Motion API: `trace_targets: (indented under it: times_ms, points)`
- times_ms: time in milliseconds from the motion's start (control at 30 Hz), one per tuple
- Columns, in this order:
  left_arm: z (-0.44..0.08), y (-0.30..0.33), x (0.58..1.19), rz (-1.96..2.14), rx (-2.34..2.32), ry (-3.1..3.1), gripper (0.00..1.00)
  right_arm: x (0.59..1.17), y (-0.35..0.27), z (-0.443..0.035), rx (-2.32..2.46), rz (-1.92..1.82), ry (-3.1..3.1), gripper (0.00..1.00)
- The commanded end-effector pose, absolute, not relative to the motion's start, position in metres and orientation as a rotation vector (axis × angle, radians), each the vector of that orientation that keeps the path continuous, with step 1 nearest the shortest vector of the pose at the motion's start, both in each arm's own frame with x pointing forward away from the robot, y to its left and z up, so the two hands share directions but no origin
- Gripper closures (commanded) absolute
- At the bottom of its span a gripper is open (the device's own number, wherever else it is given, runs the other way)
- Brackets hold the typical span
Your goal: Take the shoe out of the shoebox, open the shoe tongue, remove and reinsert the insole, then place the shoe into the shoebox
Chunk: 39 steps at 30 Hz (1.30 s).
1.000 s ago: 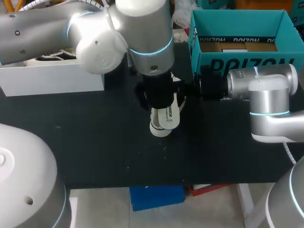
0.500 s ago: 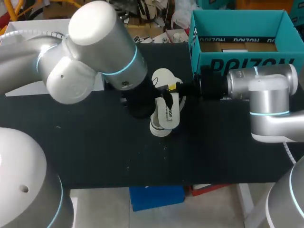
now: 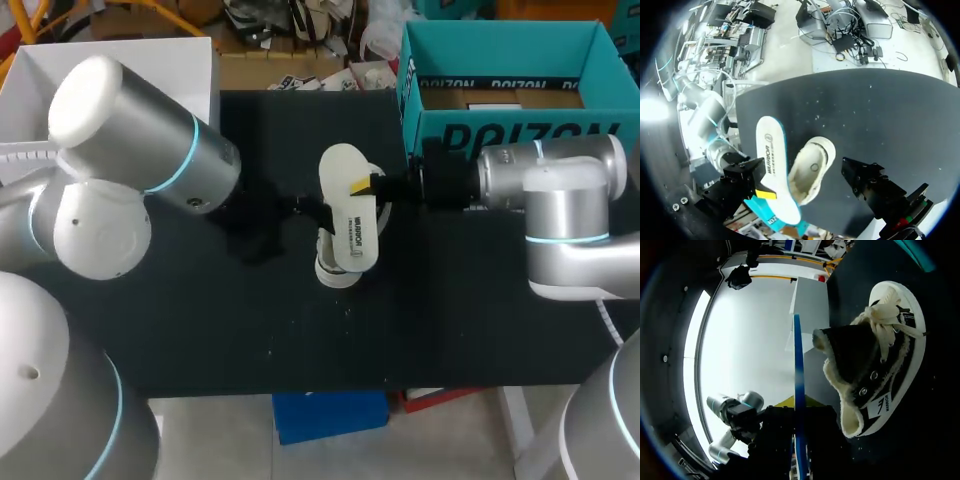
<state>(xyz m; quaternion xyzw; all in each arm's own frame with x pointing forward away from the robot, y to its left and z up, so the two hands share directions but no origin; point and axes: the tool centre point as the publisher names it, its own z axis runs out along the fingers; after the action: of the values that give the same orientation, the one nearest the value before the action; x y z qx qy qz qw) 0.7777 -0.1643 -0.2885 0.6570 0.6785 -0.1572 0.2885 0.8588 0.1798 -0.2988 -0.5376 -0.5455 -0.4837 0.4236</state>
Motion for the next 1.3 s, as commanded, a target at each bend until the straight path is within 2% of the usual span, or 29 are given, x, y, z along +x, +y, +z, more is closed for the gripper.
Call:
trace_targets:
  times_ms: [33,167,233,567,633,1067,1300]
  points:
    - [-0.291,-0.160,0.776,-0.539,1.672,1.696,0.00,0.859,0.180,-0.299,-1.346,-1.210,-1.365,1.00]
    - [-0.291,-0.160,0.776,-0.539,1.672,1.696,0.00,0.859,0.180,-0.299,-1.346,-1.210,-1.365,1.00]
    - [-0.290,-0.165,0.769,-0.804,1.607,1.542,0.00,0.859,0.180,-0.299,-1.346,-1.210,-1.365,1.00]
    - [-0.299,-0.163,0.766,-1.015,1.408,1.364,0.00,0.859,0.180,-0.299,-1.346,-1.210,-1.365,1.00]
    - [-0.296,-0.162,0.766,-1.161,1.321,1.327,0.00,0.859,0.180,-0.299,-1.346,-1.210,-1.365,1.00]
    - [-0.296,-0.162,0.766,-1.161,1.321,1.327,0.00,0.859,0.180,-0.299,-1.346,-1.210,-1.365,1.00]
    - [-0.313,-0.157,0.773,-1.033,1.108,1.319,0.00,0.859,0.180,-0.299,-1.346,-1.210,-1.365,1.00]
